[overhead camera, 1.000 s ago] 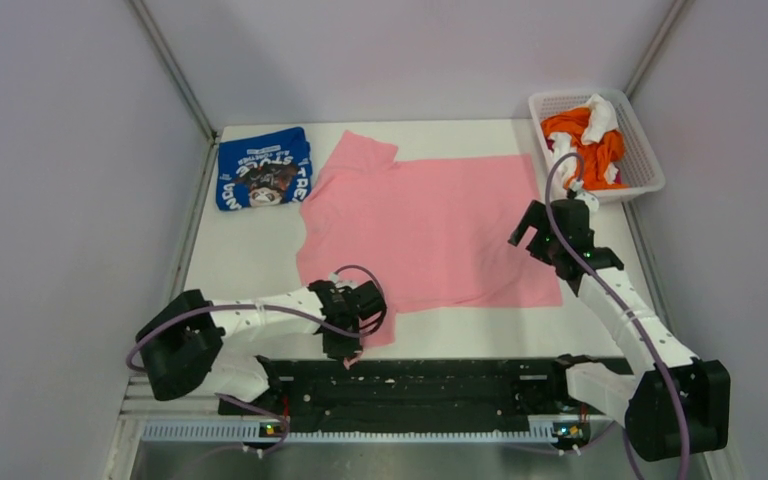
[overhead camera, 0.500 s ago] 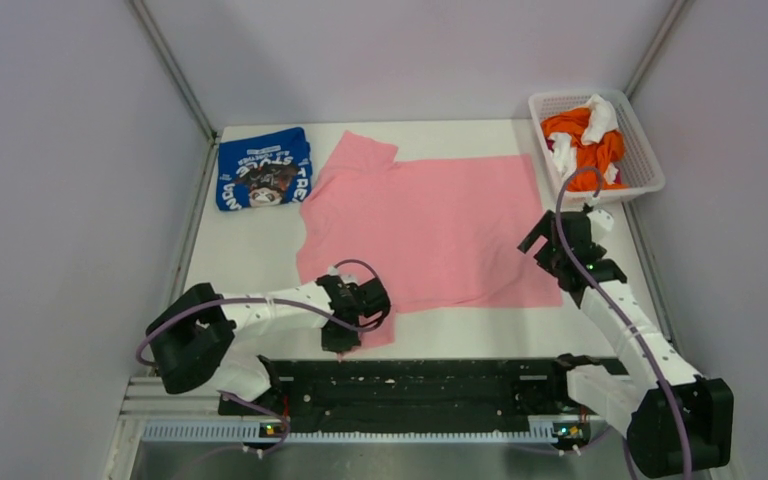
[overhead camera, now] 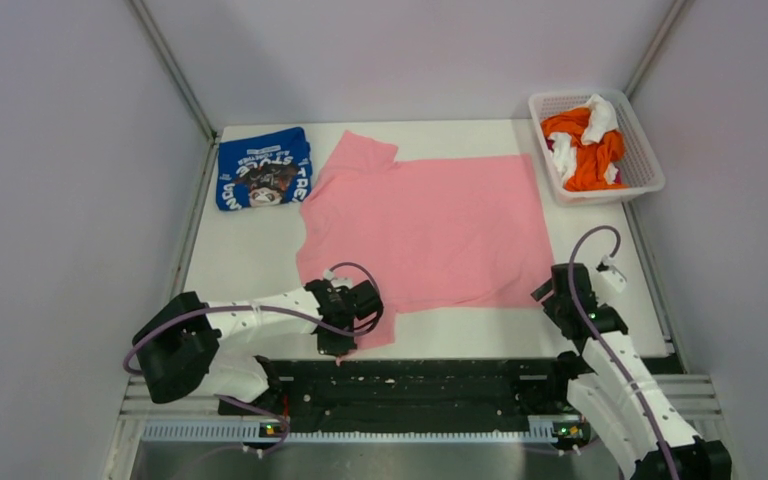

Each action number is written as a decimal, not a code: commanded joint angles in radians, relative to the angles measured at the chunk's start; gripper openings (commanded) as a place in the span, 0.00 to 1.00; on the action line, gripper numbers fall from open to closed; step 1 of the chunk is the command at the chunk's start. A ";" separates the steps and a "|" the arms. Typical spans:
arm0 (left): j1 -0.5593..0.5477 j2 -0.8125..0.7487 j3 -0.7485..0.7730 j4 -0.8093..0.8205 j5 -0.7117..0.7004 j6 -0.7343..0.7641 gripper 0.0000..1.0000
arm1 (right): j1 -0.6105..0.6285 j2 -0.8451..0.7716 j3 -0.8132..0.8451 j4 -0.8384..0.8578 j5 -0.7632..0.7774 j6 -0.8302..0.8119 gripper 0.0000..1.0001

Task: Fold and stack the t-shirts
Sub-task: Grab the side of the flattened tshirt closest away from the robot with both arms, then fold the flattened tshirt in 1/3 of the way

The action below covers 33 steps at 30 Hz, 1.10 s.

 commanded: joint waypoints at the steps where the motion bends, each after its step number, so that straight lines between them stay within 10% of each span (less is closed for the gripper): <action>1: 0.001 -0.009 -0.001 0.067 0.033 -0.009 0.00 | -0.003 -0.001 -0.041 0.068 0.031 0.089 0.71; 14: 0.008 -0.015 -0.018 0.046 0.027 0.003 0.00 | -0.003 0.192 -0.080 0.239 0.010 0.108 0.50; 23: 0.013 -0.054 -0.020 0.010 0.032 -0.022 0.00 | -0.004 0.187 -0.059 0.209 0.011 0.085 0.00; 33: 0.009 -0.208 -0.098 -0.073 0.108 -0.065 0.00 | -0.002 0.044 0.005 -0.026 0.026 0.109 0.00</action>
